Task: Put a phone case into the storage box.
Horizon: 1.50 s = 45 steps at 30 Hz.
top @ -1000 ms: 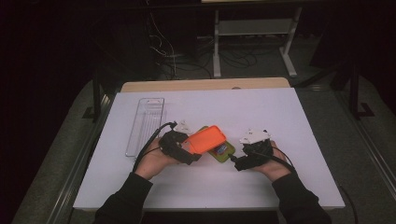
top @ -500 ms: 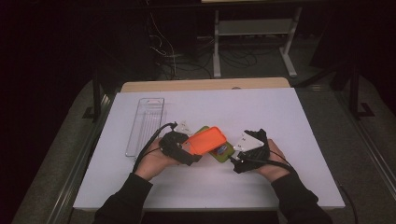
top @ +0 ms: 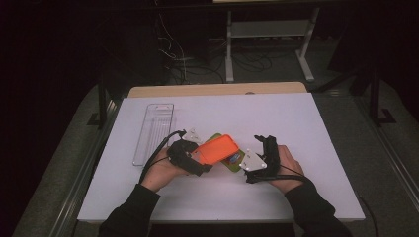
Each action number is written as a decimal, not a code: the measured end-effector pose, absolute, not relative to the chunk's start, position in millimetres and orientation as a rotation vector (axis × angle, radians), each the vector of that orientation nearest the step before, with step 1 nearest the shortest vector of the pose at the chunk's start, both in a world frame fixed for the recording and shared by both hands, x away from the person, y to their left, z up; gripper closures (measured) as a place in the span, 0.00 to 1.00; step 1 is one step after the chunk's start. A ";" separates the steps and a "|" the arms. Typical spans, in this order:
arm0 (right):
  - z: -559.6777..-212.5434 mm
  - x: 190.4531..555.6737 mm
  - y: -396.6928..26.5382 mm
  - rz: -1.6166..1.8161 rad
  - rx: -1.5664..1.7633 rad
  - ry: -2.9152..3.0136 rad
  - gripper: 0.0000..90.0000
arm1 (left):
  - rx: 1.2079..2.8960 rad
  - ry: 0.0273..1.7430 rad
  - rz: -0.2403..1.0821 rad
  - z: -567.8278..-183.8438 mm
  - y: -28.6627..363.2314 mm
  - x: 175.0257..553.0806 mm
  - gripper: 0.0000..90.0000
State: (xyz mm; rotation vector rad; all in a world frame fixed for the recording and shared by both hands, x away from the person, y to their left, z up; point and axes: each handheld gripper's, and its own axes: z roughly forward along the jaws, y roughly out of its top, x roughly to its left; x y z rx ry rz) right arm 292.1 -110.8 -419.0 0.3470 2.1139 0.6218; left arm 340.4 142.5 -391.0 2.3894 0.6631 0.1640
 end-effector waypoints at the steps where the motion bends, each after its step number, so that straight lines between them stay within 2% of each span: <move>1: -419.0 292.1 -110.8 0.622 0.347 2.114 0.01 | 2.394 0.659 0.161 -390.8 142.8 340.3 0.17; 3: -419.1 290.7 -109.4 0.591 0.294 2.093 0.01 | 2.347 0.692 0.153 -392.3 140.5 338.1 0.17; 10: -425.4 284.4 -100.4 0.474 0.118 1.984 0.02 | 2.338 0.697 0.151 -392.1 140.3 337.8 0.17; 20: -430.1 280.2 -96.6 0.389 -0.007 1.927 0.02 | 2.381 0.669 0.149 -390.3 141.7 338.0 0.17; 26: -430.8 277.5 -91.0 0.373 -0.063 1.889 0.02 | 2.374 0.662 0.145 -389.2 141.9 337.8 0.17; 27: -431.3 277.5 -89.8 0.377 -0.069 1.884 0.02 | 2.332 0.695 0.136 -390.5 139.3 335.7 0.17; 34: -431.7 274.0 -78.3 0.363 -0.127 1.832 0.13 | 2.368 0.649 0.146 -388.7 139.8 336.7 0.17; 38: -435.4 275.1 -70.9 0.346 -0.150 1.825 0.15 | 2.370 0.642 0.138 -389.1 139.2 336.8 0.17; 45: -440.1 274.6 -58.7 0.355 -0.216 1.791 0.38 | 2.359 0.649 0.140 -389.1 139.0 336.0 0.17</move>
